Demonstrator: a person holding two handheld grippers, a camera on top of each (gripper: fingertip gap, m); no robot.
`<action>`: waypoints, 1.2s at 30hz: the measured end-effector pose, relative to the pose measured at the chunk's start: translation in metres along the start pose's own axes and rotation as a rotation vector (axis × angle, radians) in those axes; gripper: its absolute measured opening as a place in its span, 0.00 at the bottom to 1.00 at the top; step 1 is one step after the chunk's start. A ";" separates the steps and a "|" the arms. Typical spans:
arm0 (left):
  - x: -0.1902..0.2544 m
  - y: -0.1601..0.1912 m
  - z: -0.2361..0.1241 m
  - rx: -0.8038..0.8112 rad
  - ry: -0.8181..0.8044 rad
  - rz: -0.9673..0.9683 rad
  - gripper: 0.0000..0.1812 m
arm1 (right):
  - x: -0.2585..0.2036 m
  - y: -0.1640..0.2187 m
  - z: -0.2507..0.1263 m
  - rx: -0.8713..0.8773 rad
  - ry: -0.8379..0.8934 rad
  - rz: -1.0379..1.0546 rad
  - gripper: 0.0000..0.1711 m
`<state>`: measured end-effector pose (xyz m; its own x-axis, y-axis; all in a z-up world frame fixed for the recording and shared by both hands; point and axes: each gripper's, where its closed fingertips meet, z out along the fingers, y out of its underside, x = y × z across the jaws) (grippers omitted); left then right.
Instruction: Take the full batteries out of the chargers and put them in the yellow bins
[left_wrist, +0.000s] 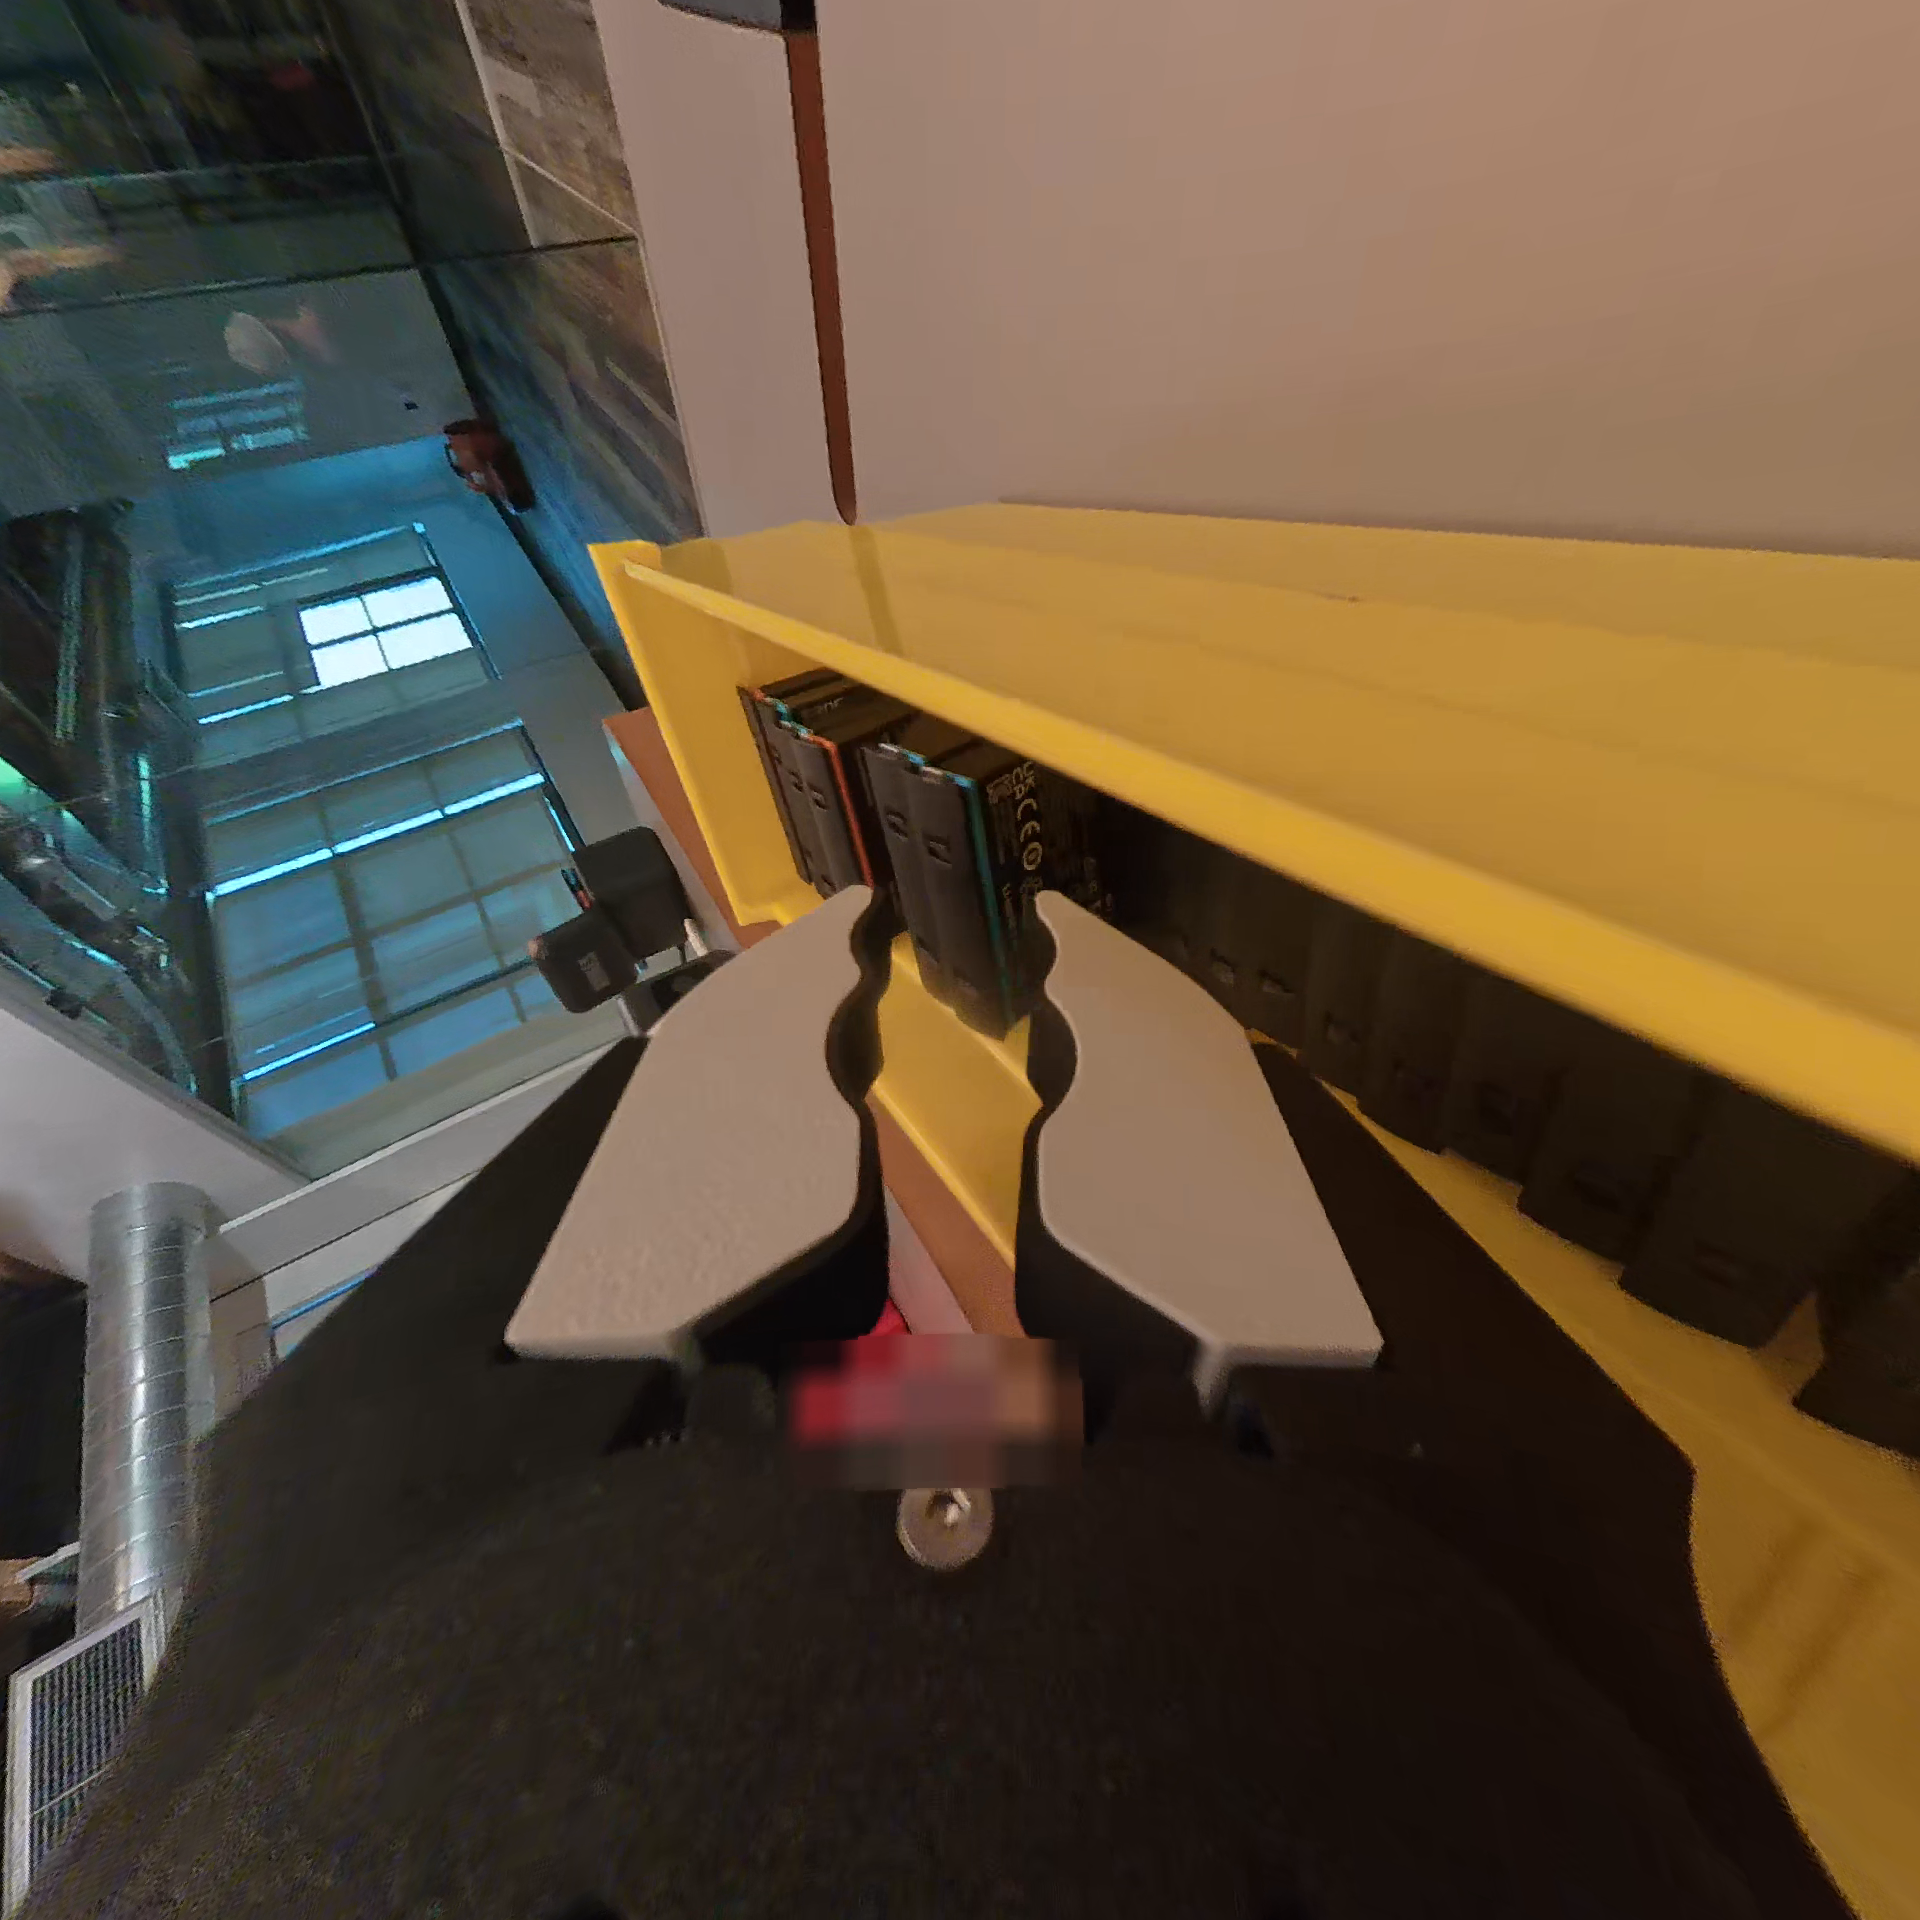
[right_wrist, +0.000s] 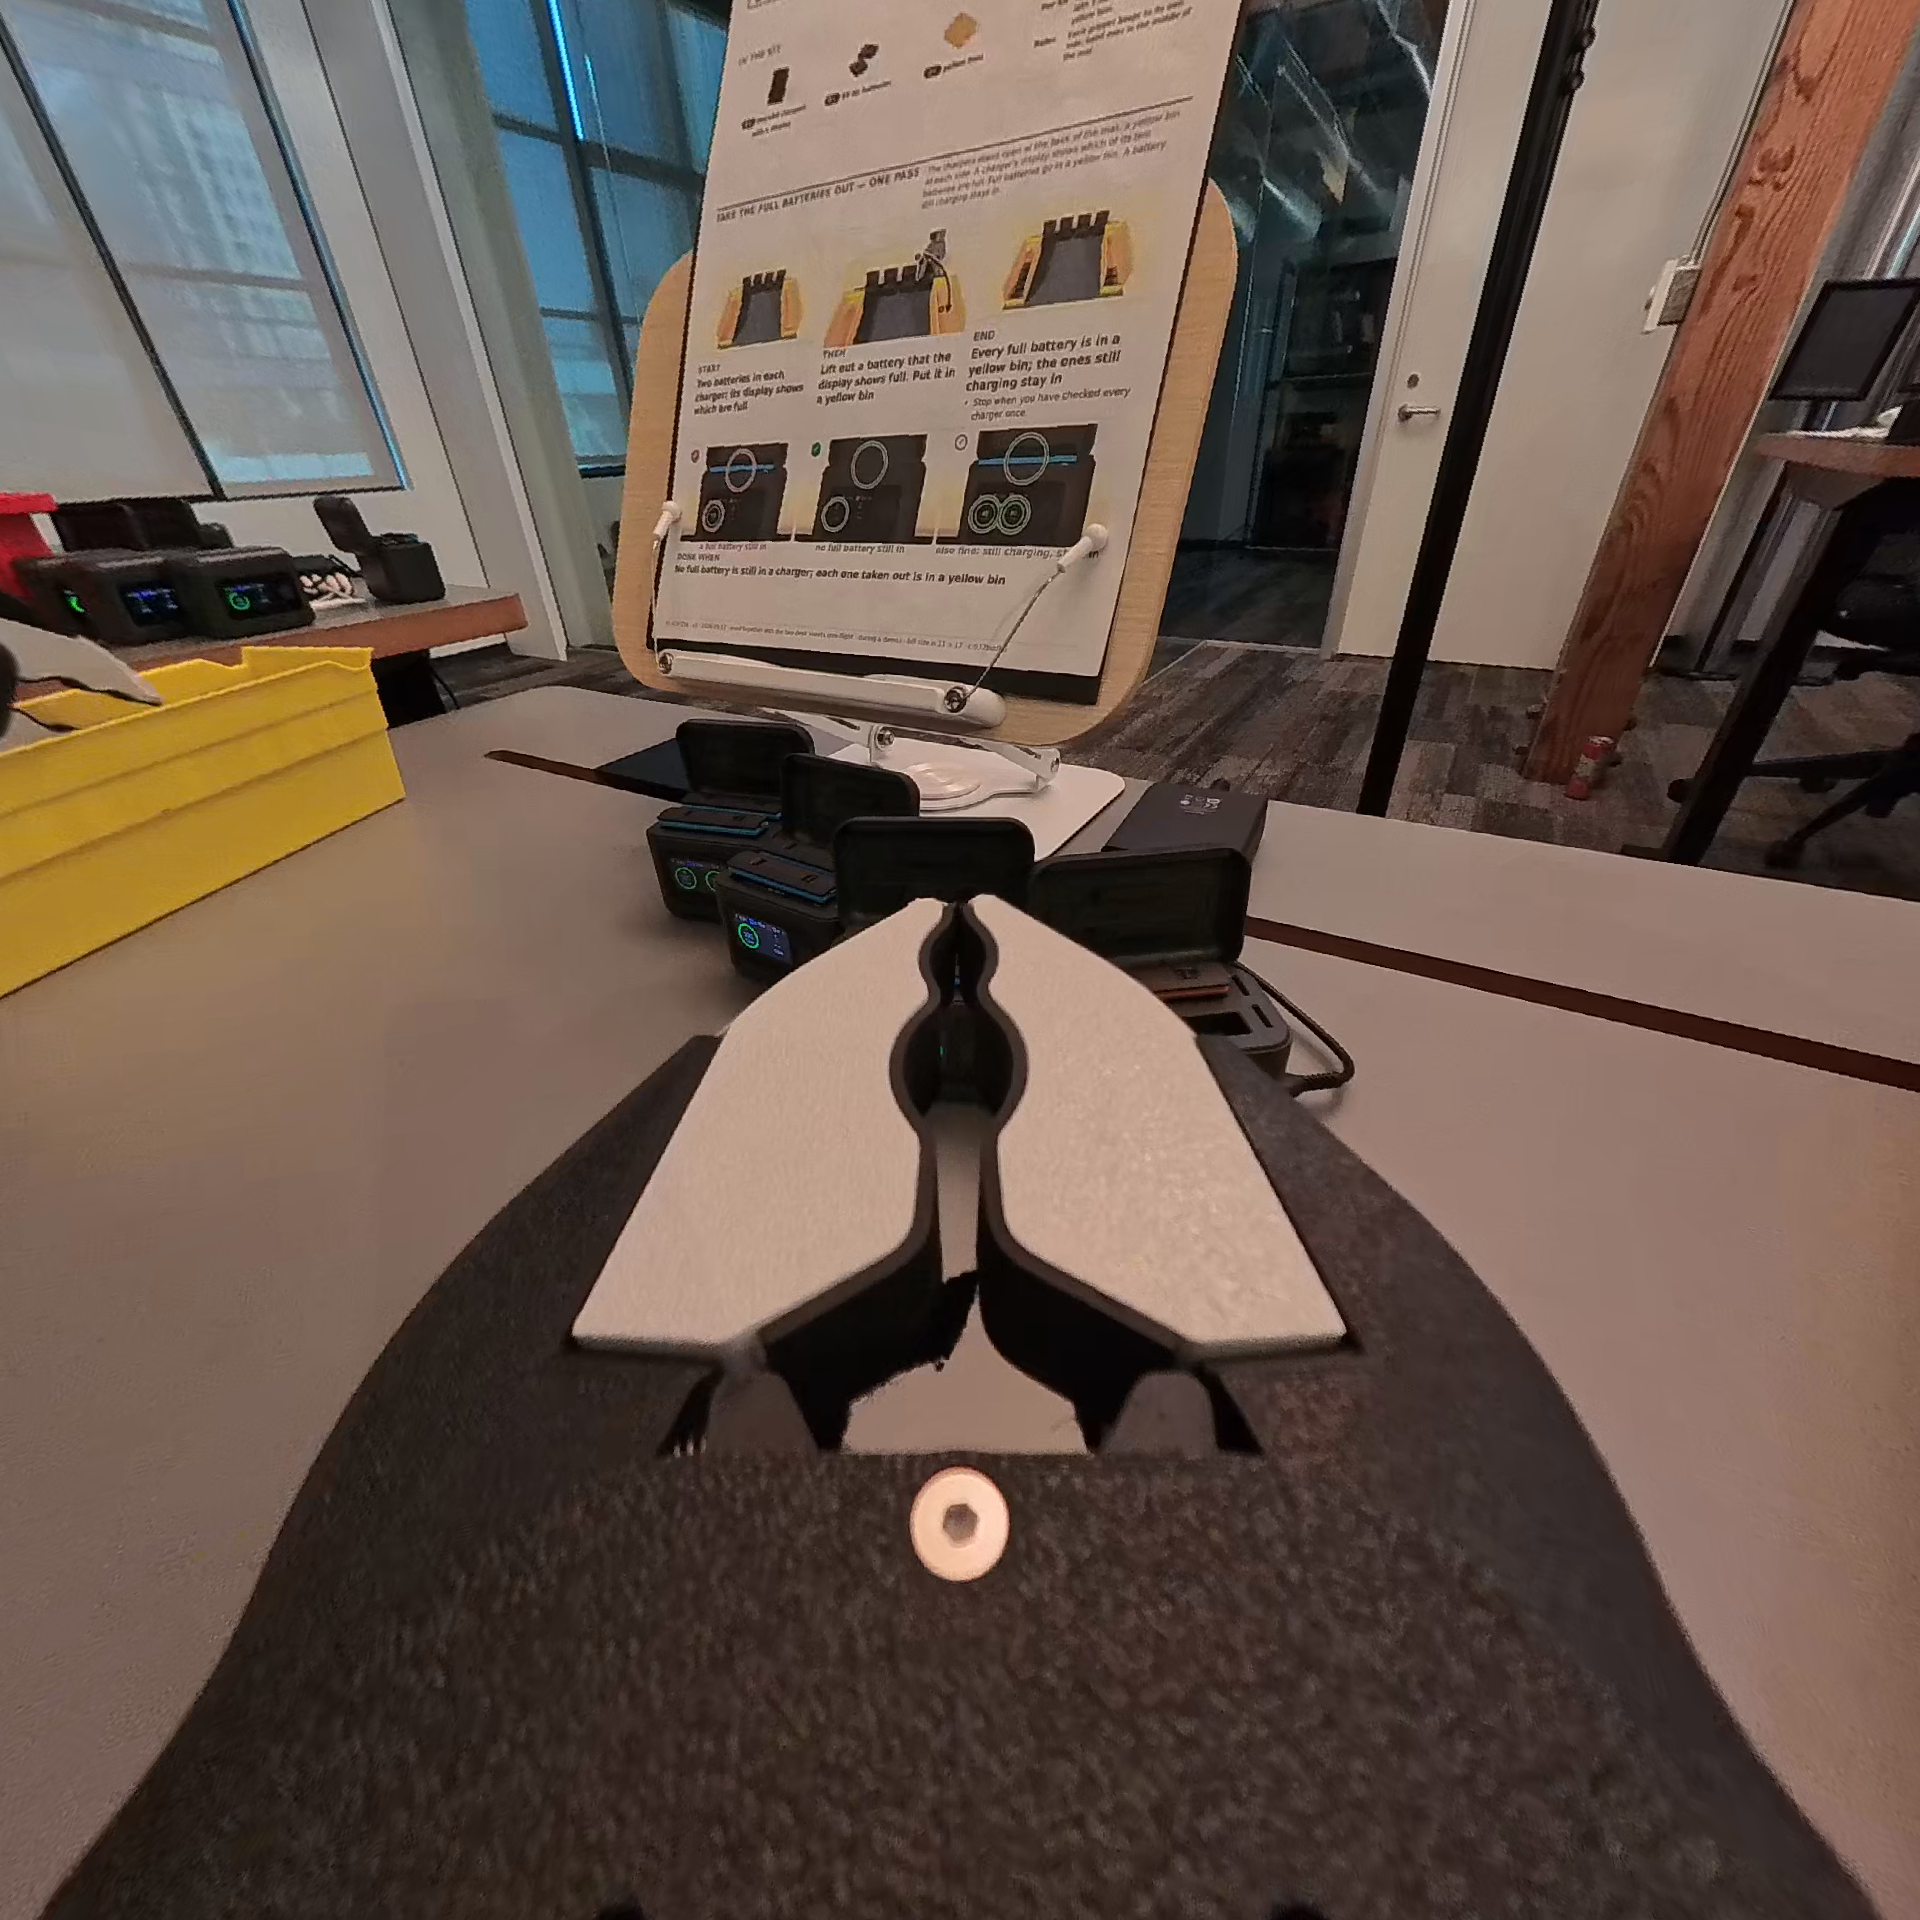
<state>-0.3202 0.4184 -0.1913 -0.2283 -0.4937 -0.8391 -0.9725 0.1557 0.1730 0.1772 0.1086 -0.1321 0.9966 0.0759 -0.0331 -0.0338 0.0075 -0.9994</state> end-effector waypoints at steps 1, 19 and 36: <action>0.000 0.000 0.002 -0.007 0.007 0.000 0.14 | 0.000 0.000 0.000 -0.002 -0.001 0.000 0.00; 0.009 -0.005 -0.002 0.090 0.085 -0.164 0.09 | 0.001 -0.002 -0.001 0.008 -0.004 0.017 0.00; -0.032 -0.005 -0.061 0.337 0.120 -0.443 0.08 | -0.004 -0.002 0.000 0.004 -0.034 0.012 0.00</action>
<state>-0.3104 0.3814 -0.1340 0.1757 -0.6648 -0.7261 -0.9129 0.1659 -0.3728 0.1730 0.1079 -0.1299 0.9930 0.1098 -0.0444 -0.0459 0.0106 -0.9989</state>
